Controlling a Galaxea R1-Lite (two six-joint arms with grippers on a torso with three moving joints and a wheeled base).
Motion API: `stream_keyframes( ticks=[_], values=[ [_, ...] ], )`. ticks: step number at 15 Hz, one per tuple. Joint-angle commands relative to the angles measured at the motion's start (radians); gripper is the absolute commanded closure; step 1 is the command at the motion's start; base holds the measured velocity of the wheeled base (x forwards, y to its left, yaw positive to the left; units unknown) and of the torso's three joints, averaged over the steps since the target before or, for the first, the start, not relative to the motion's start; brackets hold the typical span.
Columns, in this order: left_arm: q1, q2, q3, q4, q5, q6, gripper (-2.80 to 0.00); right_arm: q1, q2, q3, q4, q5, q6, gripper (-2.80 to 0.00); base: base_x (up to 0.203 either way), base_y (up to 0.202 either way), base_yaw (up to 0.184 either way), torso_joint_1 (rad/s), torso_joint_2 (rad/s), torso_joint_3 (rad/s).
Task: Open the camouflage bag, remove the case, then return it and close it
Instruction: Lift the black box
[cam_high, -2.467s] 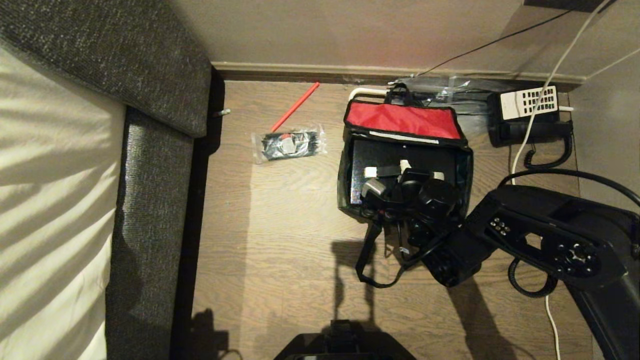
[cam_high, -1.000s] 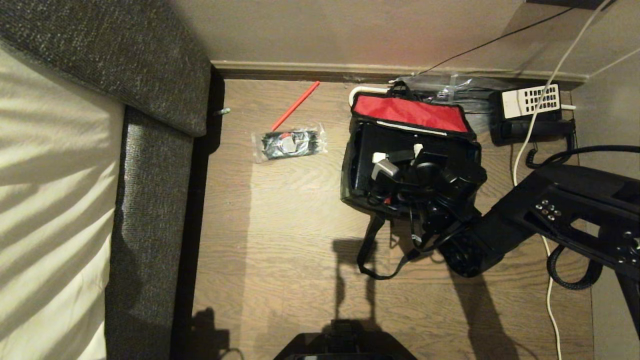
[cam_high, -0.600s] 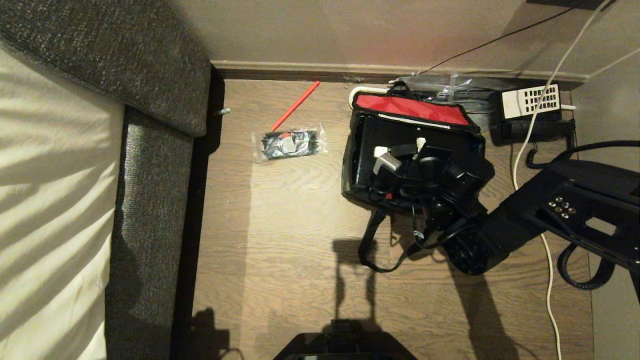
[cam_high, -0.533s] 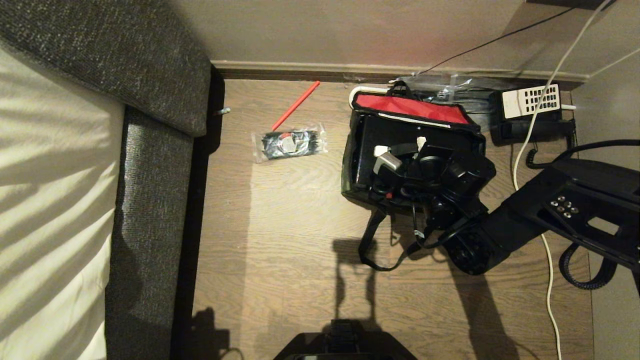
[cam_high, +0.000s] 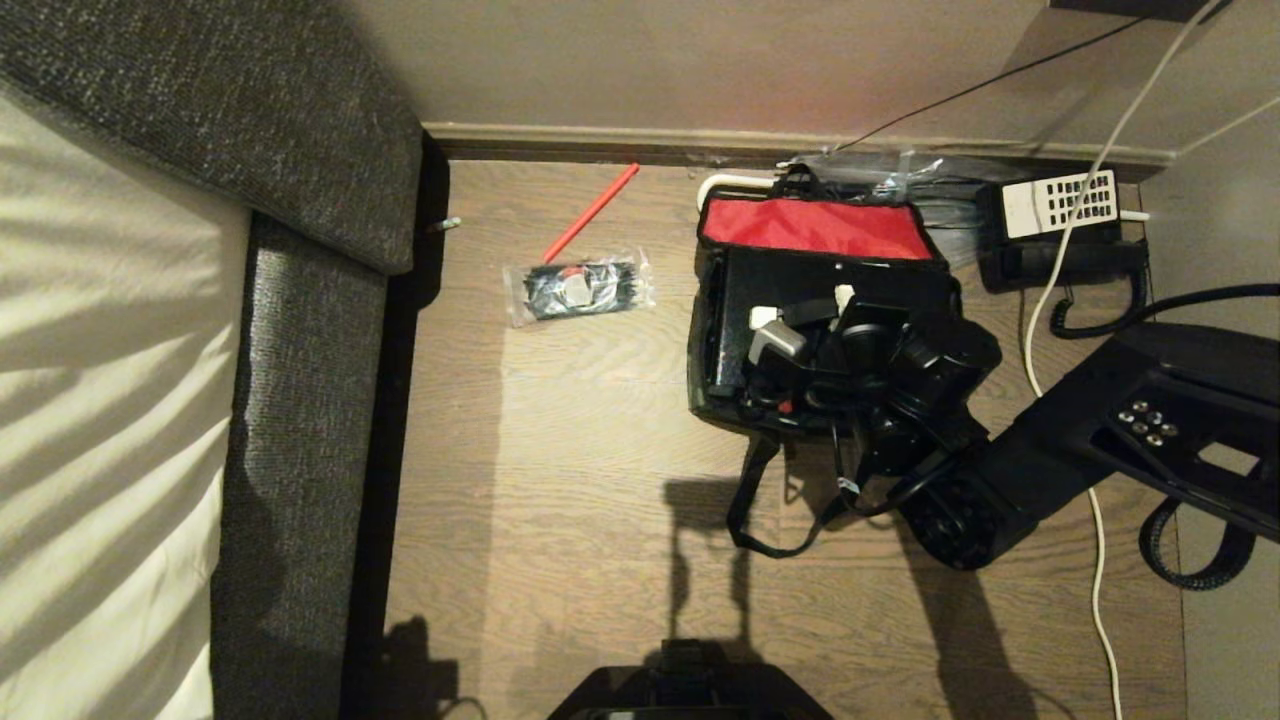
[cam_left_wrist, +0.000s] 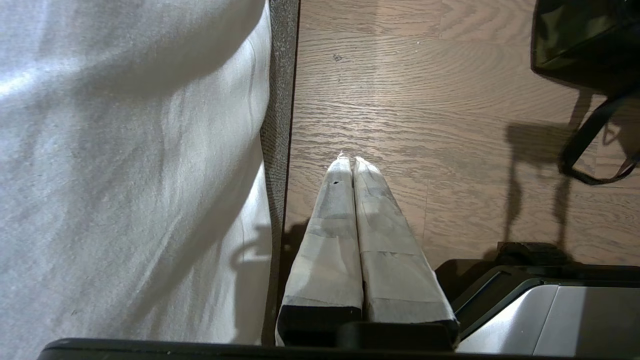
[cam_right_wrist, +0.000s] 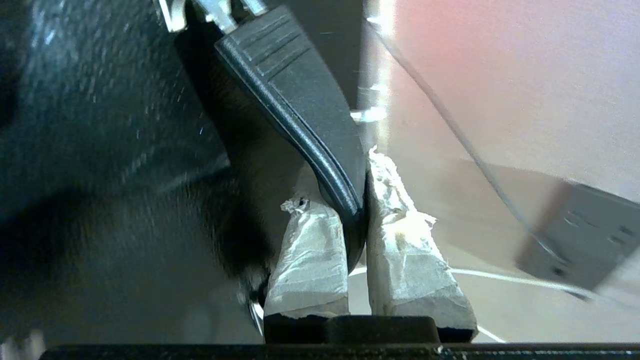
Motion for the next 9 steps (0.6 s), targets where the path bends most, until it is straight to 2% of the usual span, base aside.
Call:
stream_keyframes(
  ticks=[1, 9],
  values=[
    [0.001, 0.000, 0.002, 0.000, -0.001, 0.000, 0.00, 0.000, -0.015, -0.007, -0.003, -0.004, -0.010, 0.00, 0.000, 0.000, 0.000, 0.000, 0.00, 0.000],
    [0.001, 0.000, 0.002, 0.000, -0.001, 0.000, 0.00, 0.014, -0.105, -0.017, -0.003, -0.004, -0.021, 0.00, 0.000, 0.000, 0.000, 0.000, 0.00, 0.000]
  ],
)
